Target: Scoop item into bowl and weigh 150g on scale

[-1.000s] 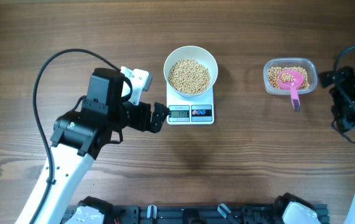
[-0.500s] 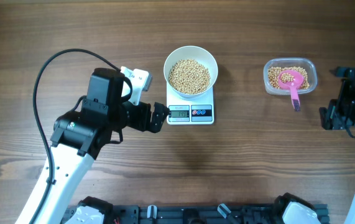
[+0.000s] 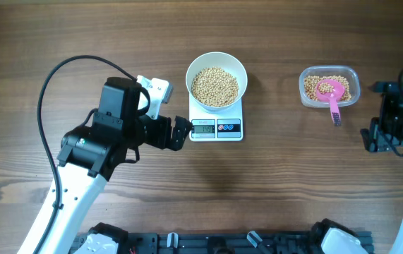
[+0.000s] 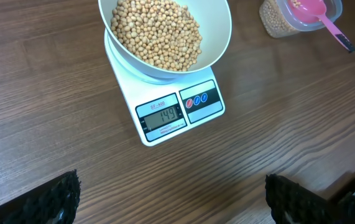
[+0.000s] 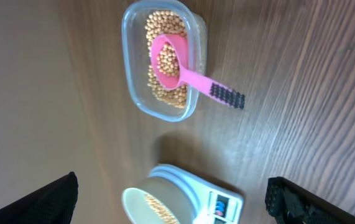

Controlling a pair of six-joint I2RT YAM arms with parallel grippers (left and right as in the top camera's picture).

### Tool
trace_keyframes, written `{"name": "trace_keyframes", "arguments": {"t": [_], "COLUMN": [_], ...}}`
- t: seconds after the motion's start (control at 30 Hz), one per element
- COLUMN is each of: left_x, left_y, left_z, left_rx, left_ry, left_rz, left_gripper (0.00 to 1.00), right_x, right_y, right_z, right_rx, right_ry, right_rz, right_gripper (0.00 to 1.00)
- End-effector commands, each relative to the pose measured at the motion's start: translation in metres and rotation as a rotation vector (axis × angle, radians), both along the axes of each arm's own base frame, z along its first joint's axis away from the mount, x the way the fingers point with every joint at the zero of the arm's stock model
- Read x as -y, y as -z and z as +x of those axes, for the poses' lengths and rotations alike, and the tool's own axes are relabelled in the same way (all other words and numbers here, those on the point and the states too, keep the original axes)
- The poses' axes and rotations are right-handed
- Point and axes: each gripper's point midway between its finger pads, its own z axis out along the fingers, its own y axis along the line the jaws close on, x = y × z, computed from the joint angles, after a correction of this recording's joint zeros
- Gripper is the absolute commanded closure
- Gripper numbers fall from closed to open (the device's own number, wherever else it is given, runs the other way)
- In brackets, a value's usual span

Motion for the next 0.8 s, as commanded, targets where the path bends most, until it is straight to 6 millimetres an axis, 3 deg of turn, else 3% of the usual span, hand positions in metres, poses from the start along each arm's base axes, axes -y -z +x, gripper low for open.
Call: {"name": "trace_keyframes", "arguments": {"t": [0.0,0.3,0.47,0.77], "left_x": [0.0,0.0,-0.001,-0.001], "left_y": [-0.003,-0.003,-0.003,-0.003], "left_z": [0.0,0.0,0.0,0.0], "left_rx": [0.004,0.004,0.004,0.004], "left_ry": [-0.005,-0.005,-0.005,-0.005], "left_rz": [-0.012,-0.012,-0.012,-0.012], "left_gripper": [0.0,0.0,0.0,0.0], "right_x": [-0.007,-0.008,-0.029,-0.045], "right_y": [0.007,0.033,0.034,0.046], "right_z": [0.016,0.03,0.036,0.001], "right_rx": [0.033,-0.009,0.058,-0.062], "right_ry": [-0.182,-0.242,-0.425,-0.505], "right_rz": [-0.033,0.026,0.07,0.133], "right_gripper": [0.0,0.0,0.01,0.06]}}
